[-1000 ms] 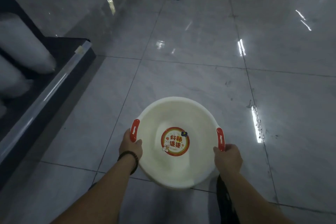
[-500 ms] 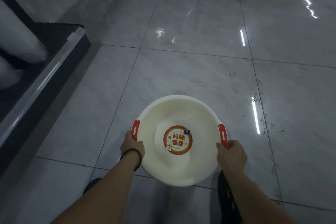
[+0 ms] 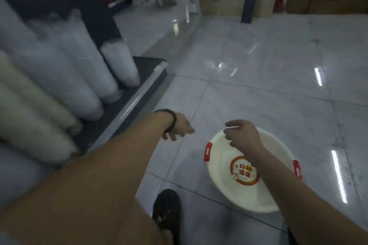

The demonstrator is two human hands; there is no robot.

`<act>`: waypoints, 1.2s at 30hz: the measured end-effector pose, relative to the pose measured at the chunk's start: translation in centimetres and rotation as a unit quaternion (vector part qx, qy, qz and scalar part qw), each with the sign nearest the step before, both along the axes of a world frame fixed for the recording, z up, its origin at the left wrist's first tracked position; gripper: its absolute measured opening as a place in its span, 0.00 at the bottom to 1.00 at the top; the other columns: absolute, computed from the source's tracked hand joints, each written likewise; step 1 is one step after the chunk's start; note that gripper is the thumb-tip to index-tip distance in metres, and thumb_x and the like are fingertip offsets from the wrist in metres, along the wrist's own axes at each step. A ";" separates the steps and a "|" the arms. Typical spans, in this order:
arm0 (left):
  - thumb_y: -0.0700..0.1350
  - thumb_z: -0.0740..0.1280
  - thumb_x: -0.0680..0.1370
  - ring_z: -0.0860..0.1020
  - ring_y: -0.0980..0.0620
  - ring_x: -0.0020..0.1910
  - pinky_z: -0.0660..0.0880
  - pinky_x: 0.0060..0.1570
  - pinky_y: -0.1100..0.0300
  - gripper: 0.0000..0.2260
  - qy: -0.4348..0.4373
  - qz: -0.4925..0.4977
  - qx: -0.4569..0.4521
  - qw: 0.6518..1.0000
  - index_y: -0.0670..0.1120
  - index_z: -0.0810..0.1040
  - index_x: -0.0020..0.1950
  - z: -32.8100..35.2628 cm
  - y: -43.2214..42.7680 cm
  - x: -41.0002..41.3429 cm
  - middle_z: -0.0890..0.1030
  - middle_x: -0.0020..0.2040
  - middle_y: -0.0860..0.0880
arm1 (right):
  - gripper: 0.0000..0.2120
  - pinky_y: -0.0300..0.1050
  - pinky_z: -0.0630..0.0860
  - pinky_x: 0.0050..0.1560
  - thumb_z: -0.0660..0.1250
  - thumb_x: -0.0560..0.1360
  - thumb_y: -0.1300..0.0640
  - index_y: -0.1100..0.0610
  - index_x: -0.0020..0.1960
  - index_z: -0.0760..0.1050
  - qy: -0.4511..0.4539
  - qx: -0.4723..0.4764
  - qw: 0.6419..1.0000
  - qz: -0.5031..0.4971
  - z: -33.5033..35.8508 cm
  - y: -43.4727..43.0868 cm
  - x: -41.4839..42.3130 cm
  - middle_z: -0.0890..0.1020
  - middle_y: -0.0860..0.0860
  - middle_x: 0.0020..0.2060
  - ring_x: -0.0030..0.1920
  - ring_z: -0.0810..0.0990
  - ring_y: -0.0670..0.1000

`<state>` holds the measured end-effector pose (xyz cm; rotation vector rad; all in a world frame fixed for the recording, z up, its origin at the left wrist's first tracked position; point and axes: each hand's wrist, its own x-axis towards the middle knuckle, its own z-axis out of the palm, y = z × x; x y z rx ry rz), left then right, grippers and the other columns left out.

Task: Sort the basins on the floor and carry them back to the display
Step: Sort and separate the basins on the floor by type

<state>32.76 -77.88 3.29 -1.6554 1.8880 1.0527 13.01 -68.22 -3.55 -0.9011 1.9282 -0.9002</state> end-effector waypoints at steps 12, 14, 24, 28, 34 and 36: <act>0.50 0.66 0.81 0.86 0.54 0.45 0.83 0.47 0.54 0.07 0.167 0.216 -0.229 0.934 0.52 0.81 0.57 10.9 20.5 31.3 0.86 0.50 0.54 | 0.06 0.40 0.75 0.41 0.69 0.80 0.50 0.50 0.54 0.81 0.180 -0.131 0.825 0.519 19.9 5.9 30.6 0.82 0.43 0.43 0.47 0.83 0.48; 0.48 0.67 0.81 0.85 0.51 0.45 0.83 0.46 0.53 0.04 0.189 0.329 -0.221 0.898 0.52 0.82 0.53 8.2 25.7 36.3 0.86 0.47 0.50 | 0.08 0.40 0.74 0.40 0.69 0.80 0.48 0.50 0.54 0.82 0.203 -0.111 0.786 0.574 20.1 8.1 35.7 0.83 0.45 0.45 0.46 0.82 0.49; 0.43 0.69 0.80 0.79 0.38 0.49 0.79 0.50 0.45 0.16 0.228 0.818 0.023 0.527 0.35 0.76 0.63 -12.5 49.9 44.8 0.78 0.51 0.39 | 0.14 0.49 0.81 0.49 0.67 0.81 0.52 0.59 0.62 0.80 0.136 0.126 0.742 0.644 3.3 24.4 48.6 0.84 0.58 0.56 0.51 0.84 0.57; 0.43 0.69 0.81 0.74 0.36 0.66 0.73 0.66 0.43 0.20 0.231 0.840 0.034 0.490 0.37 0.72 0.71 -16.7 52.7 44.5 0.75 0.68 0.39 | 0.11 0.46 0.78 0.51 0.67 0.79 0.55 0.60 0.56 0.82 0.208 0.168 0.658 0.704 0.1 28.0 47.7 0.84 0.56 0.55 0.54 0.83 0.57; 0.46 0.71 0.78 0.75 0.32 0.63 0.76 0.60 0.37 0.20 0.318 0.888 0.048 0.329 0.42 0.71 0.66 -19.9 54.1 44.9 0.76 0.63 0.39 | 0.14 0.48 0.82 0.47 0.63 0.83 0.52 0.58 0.62 0.79 0.166 0.191 0.670 0.698 0.8 27.7 46.3 0.86 0.58 0.51 0.47 0.87 0.54; 0.45 0.72 0.77 0.75 0.32 0.61 0.77 0.58 0.37 0.22 0.343 0.898 0.047 0.272 0.41 0.71 0.68 -19.7 54.0 44.5 0.77 0.60 0.38 | 0.14 0.48 0.81 0.45 0.63 0.82 0.53 0.60 0.61 0.79 0.205 0.209 0.652 0.699 0.4 27.2 45.3 0.86 0.59 0.52 0.50 0.88 0.57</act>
